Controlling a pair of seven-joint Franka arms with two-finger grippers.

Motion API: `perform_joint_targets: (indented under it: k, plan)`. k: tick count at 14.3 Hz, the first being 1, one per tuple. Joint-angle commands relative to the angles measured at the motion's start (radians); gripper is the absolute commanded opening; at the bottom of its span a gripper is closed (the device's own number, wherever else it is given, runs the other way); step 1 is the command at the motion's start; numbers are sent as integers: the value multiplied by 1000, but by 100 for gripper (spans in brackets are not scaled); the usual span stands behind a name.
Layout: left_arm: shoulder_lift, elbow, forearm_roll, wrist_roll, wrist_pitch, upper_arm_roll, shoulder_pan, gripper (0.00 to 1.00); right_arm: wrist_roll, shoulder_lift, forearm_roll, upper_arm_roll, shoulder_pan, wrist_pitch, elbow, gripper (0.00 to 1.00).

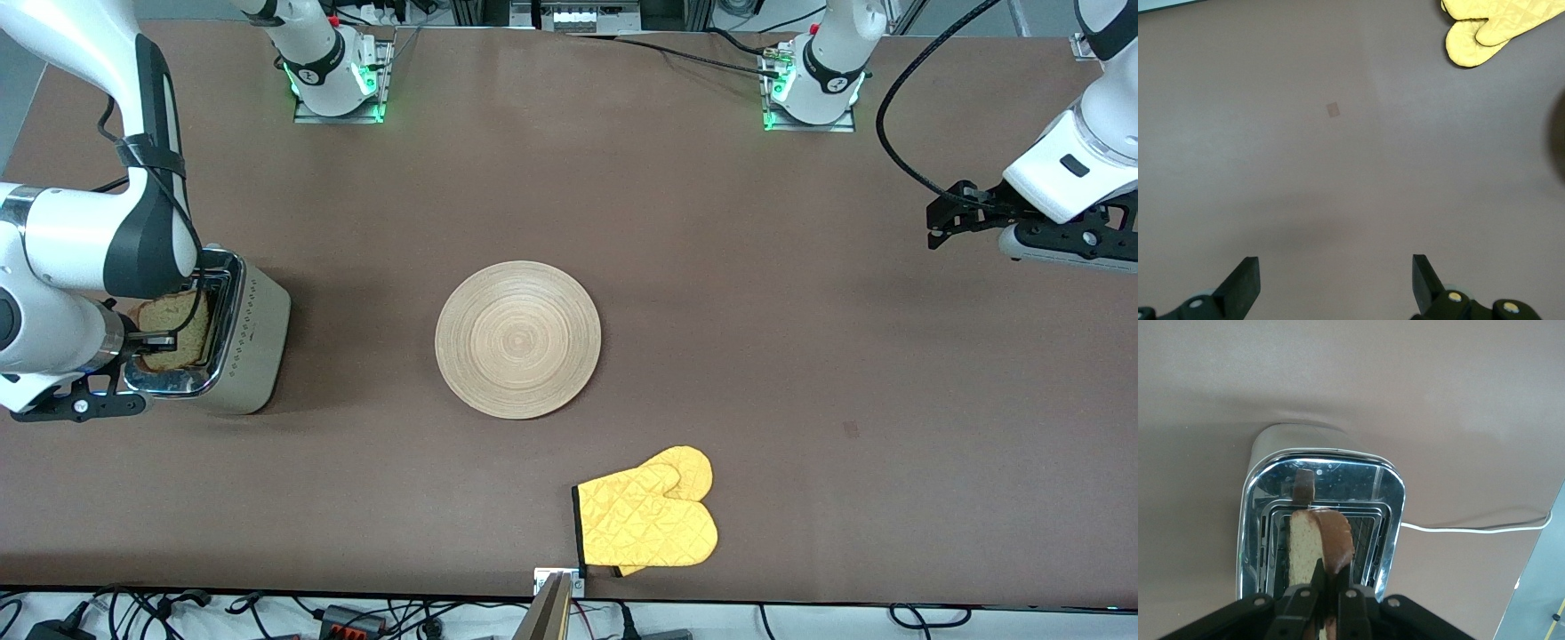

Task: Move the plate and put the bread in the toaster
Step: 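Lower the bread into the toaster slot and open the right gripper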

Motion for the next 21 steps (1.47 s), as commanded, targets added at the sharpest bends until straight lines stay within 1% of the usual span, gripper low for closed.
perform_joint_targets:
  k: [1,4,11,12,13,14,16,17,18,19,20,21]
  plan:
    - [16,33,0,8,-21,2,-2,100,51,28,-10,5,16,11,25,0]
    - [18,31,0,7,-23,3,6,100,97,34,-8,5,22,3,25,0]
    - [18,33,0,5,-17,2,3,100,110,19,4,5,24,-20,-5,0]
    - [18,33,-2,5,-17,2,4,100,107,19,18,3,21,-18,-3,12]
    - [19,33,0,5,-17,2,6,100,102,16,27,3,21,-20,-1,76]
    - [24,34,0,7,-17,3,6,100,94,8,45,2,18,-20,0,100]
    - [23,34,-2,7,-18,3,9,100,88,-35,122,-1,15,-24,2,100]
    - [23,34,-2,7,-18,3,9,100,88,-67,138,-9,15,-74,12,100]
    - [23,34,0,5,-18,2,6,100,88,-91,139,-7,15,-140,37,100]
    - [24,36,0,7,-18,2,6,100,88,-110,141,0,15,-191,101,100]
    - [23,36,0,5,-18,2,4,100,88,-110,141,3,16,-219,139,100]
    - [24,36,0,7,-17,2,4,100,90,-110,151,3,19,-233,153,100]
